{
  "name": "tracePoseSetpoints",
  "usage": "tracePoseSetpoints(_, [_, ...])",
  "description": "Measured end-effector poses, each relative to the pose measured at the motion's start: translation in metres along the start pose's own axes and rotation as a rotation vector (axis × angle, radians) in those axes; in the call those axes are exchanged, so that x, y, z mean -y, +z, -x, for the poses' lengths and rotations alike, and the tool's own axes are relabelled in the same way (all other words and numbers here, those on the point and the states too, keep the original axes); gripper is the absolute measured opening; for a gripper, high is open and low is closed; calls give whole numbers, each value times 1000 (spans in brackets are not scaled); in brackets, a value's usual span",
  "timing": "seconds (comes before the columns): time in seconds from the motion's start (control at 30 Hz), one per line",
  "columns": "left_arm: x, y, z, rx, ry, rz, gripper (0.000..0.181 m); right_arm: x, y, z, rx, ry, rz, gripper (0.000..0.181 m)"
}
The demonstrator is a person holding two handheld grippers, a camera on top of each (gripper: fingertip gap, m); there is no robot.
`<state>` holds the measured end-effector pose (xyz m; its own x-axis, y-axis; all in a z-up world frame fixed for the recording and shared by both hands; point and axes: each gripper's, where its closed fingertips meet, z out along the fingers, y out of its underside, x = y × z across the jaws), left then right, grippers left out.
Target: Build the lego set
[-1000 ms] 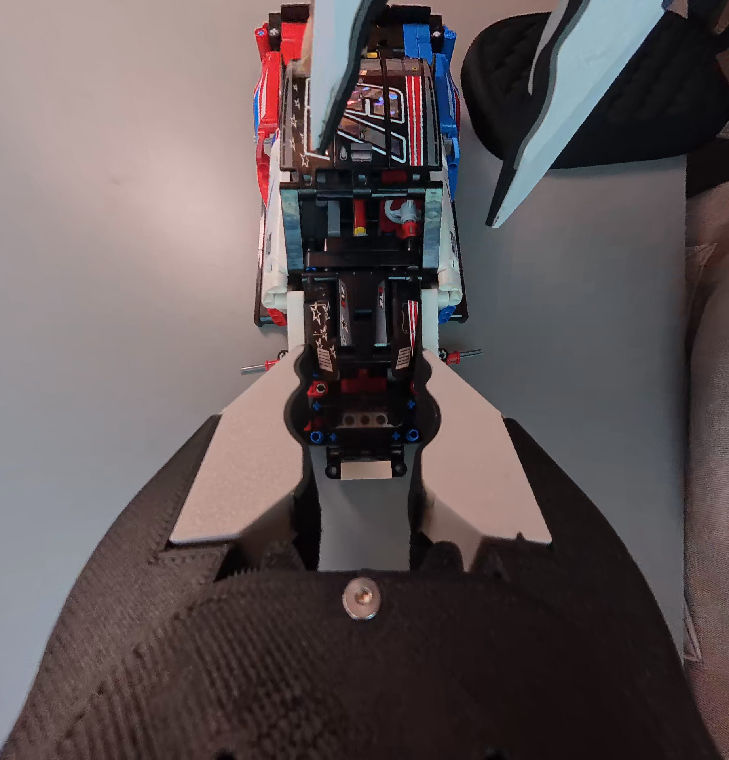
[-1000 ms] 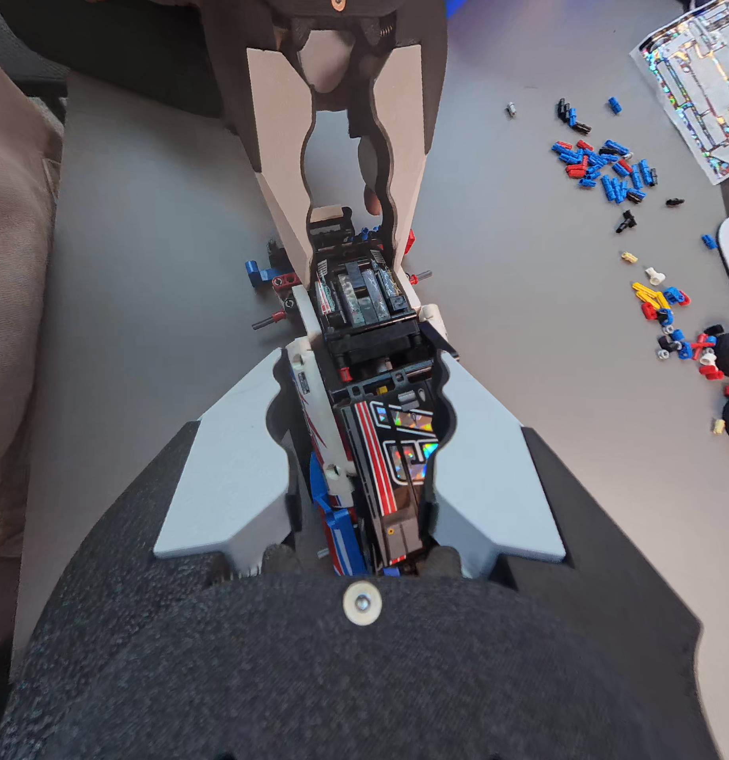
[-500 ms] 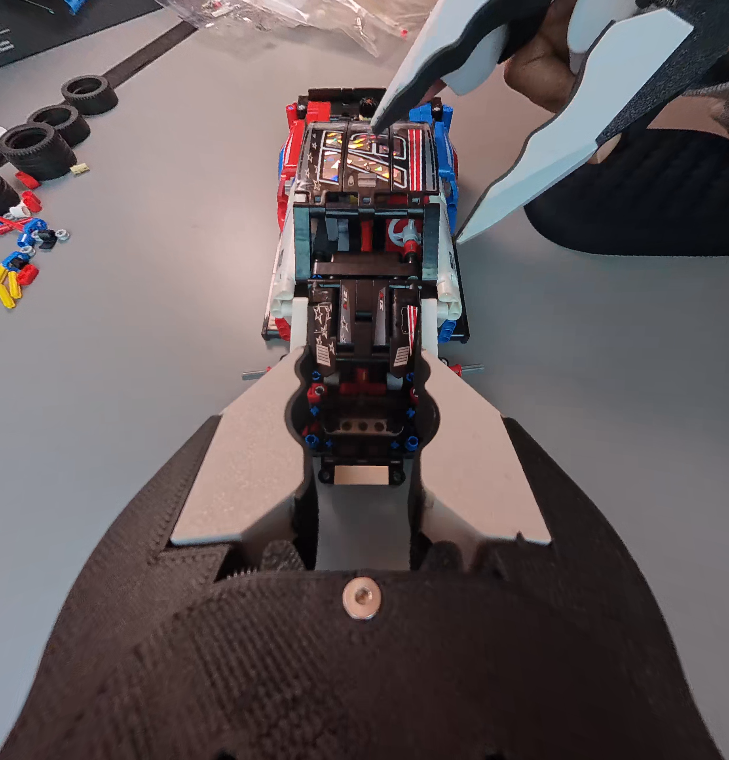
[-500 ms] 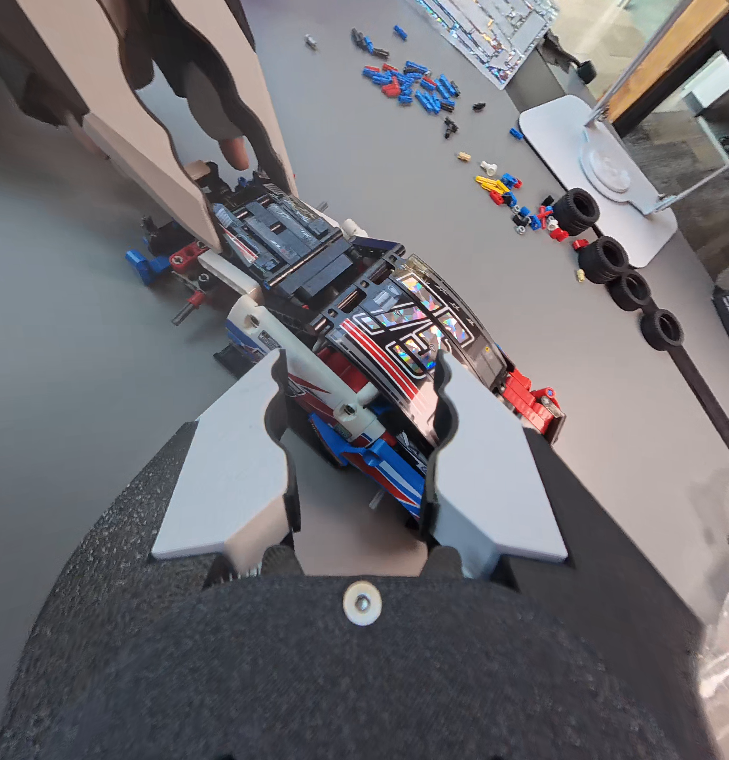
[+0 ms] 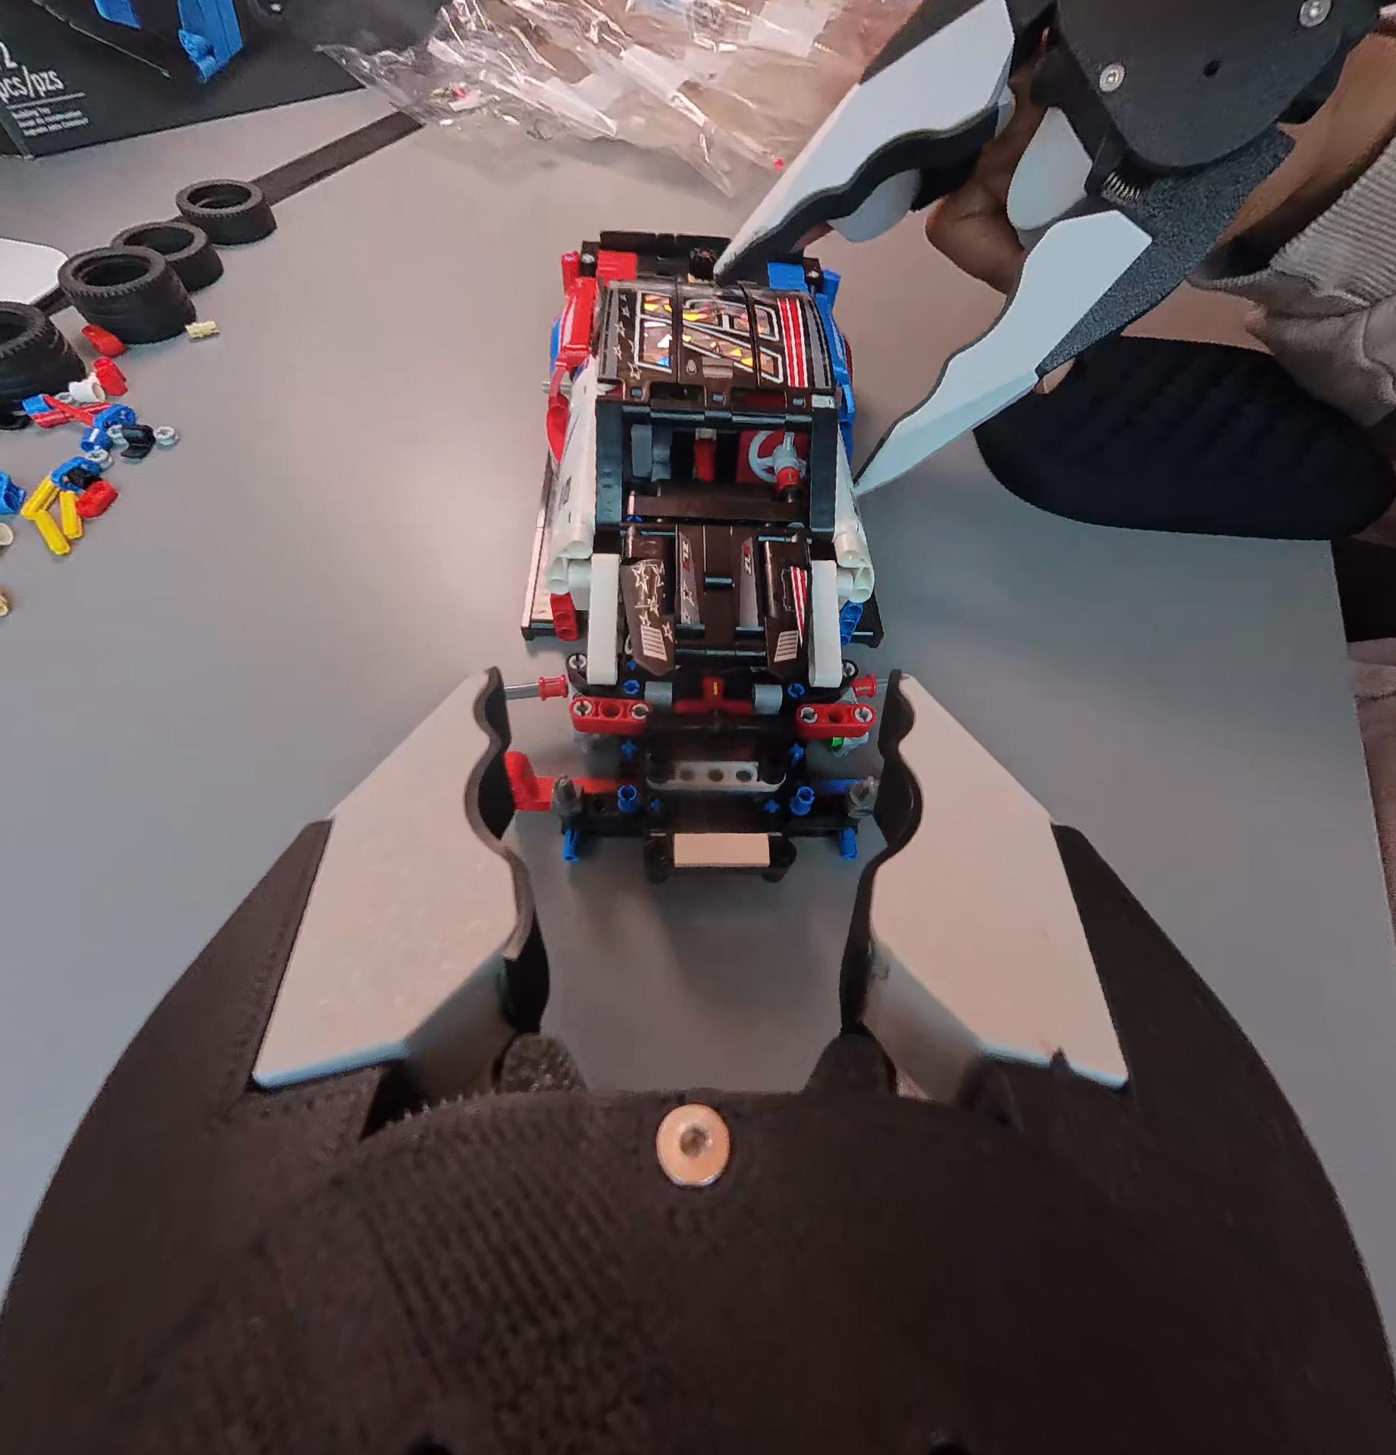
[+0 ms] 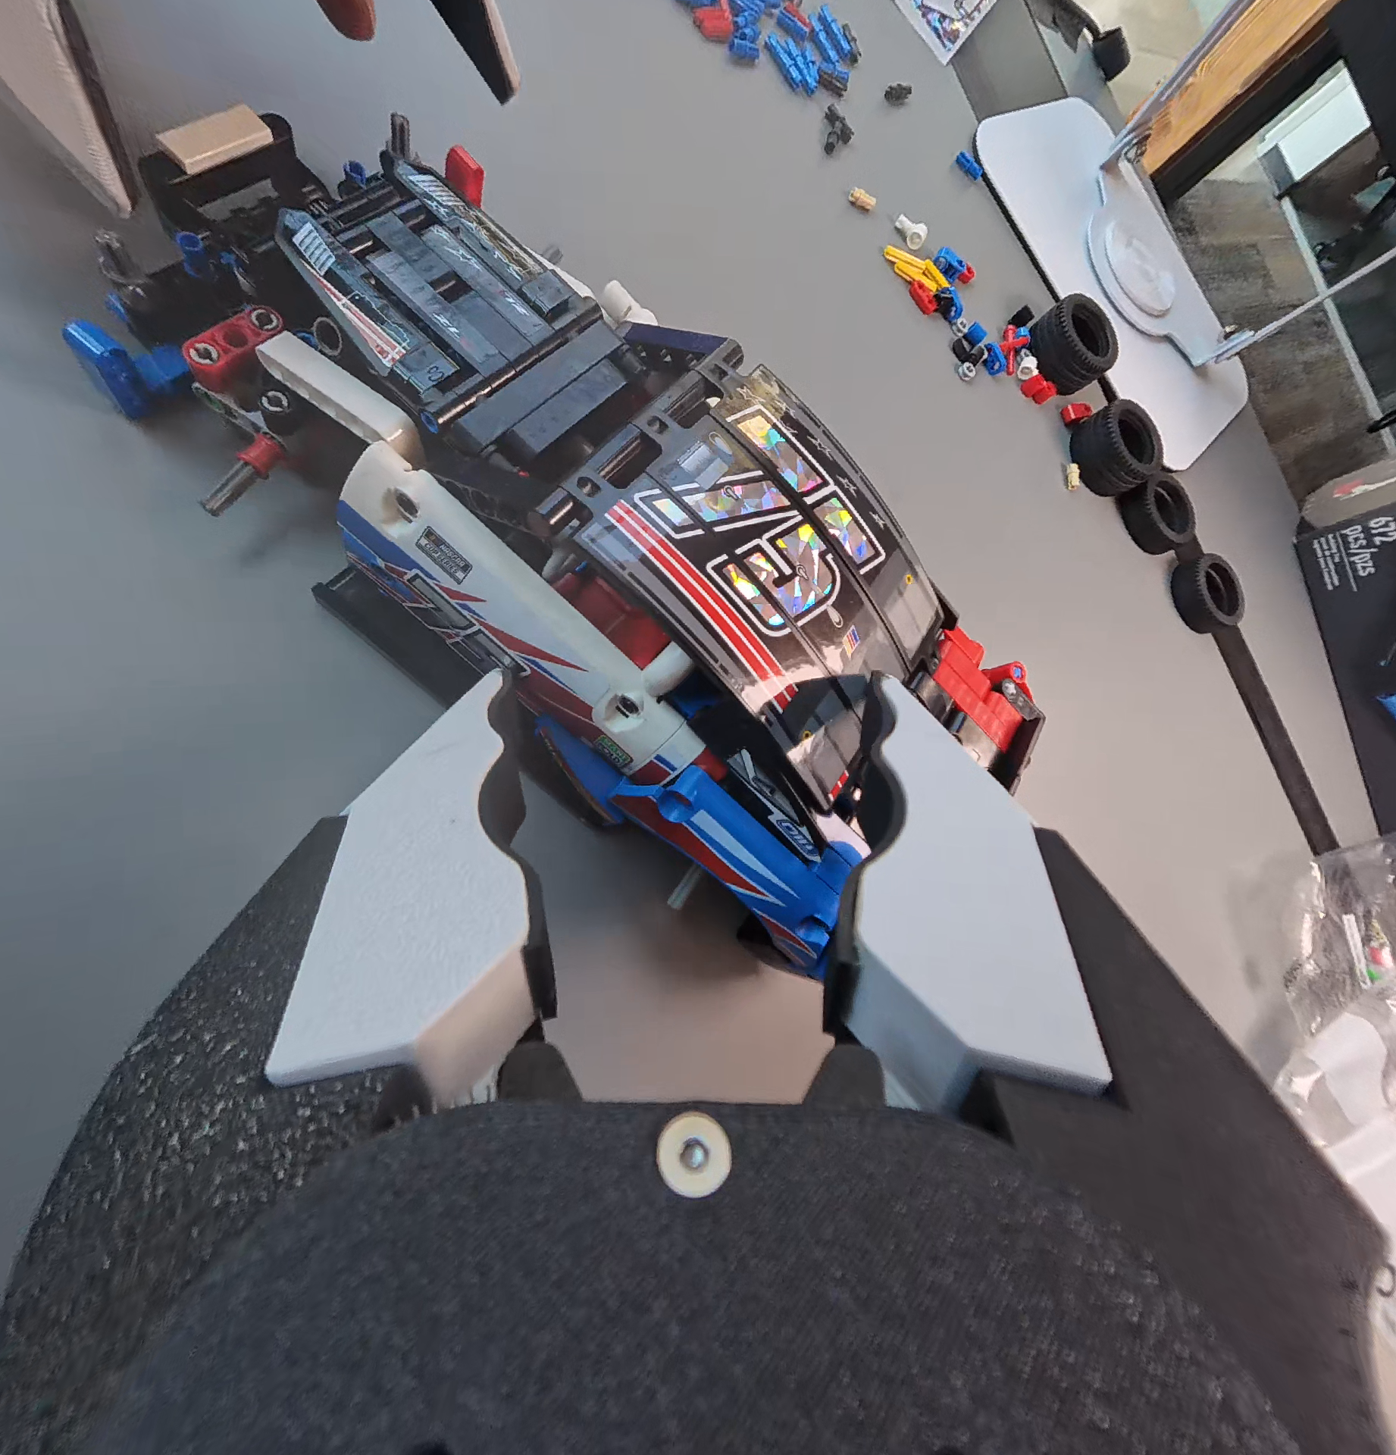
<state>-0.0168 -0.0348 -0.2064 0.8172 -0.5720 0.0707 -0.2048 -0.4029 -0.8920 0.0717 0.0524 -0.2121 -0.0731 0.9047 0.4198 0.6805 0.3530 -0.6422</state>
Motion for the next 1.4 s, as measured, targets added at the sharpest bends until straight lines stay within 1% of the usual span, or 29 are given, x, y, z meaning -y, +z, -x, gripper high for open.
tracePoseSetpoints(0.07, [-5,4,0,-8,12,31,95,2,4,-3,17,-11,-16,85])
tracePoseSetpoints(0.2, [-11,13,8,-23,35,93,96,8,15,-11,44,-40,-56,85])
tracePoseSetpoints(0.3, [-21,21,17,-51,31,156,96,12,24,-17,75,-68,-88,84])
tracePoseSetpoints(0.33, [-20,22,17,-69,15,144,94,13,26,-20,85,-77,-95,84])
tracePoseSetpoints(0.4, [-20,23,20,-71,-4,119,85,15,32,-25,106,-94,-105,85])
tracePoseSetpoints(0.5, [-21,17,28,0,29,113,70,18,39,-31,141,-115,-119,86])
tracePoseSetpoints(0.67, [-25,14,29,52,63,125,76,21,48,-39,142,-91,-133,88])
tracePoseSetpoints(0.73, [-26,13,28,50,66,125,77,19,49,-44,121,-53,-155,89])
tracePoseSetpoints(0.8, [-26,13,29,54,59,124,76,14,50,-50,93,-23,-170,85])
tracePoseSetpoints(1.0, [-22,13,24,39,41,105,74,4,50,-63,33,78,-181,90])
tracePoseSetpoints(1.03, [-22,13,21,19,37,99,72,1,50,-65,23,80,-164,86])
tracePoseSetpoints(1.07, [-20,13,17,4,30,90,66,-2,47,-69,-5,67,-139,69])
tracePoseSetpoints(1.1, [-19,13,14,-10,21,80,63,-3,42,-77,-51,49,-128,58])
tracePoseSetpoints(1.13, [-18,13,10,-25,10,73,63,1,35,-78,-56,38,-143,55])
tracePoseSetpoints(1.17, [-18,13,7,-35,4,72,64,8,27,-74,-30,44,-172,51])
tracePoseSetpoints(1.23, [-17,14,6,-26,22,70,63,31,11,-61,28,62,-261,51])
tracePoseSetpoints(1.3, [-17,13,6,-22,30,67,63,54,1,-36,100,21,-334,49])
tracePoseSetpoints(1.37, [-16,13,9,-9,26,61,59,68,1,-6,150,-55,-356,45])
tracePoseSetpoints(1.4, [-15,12,12,4,31,57,59,71,5,10,172,-102,-340,44])
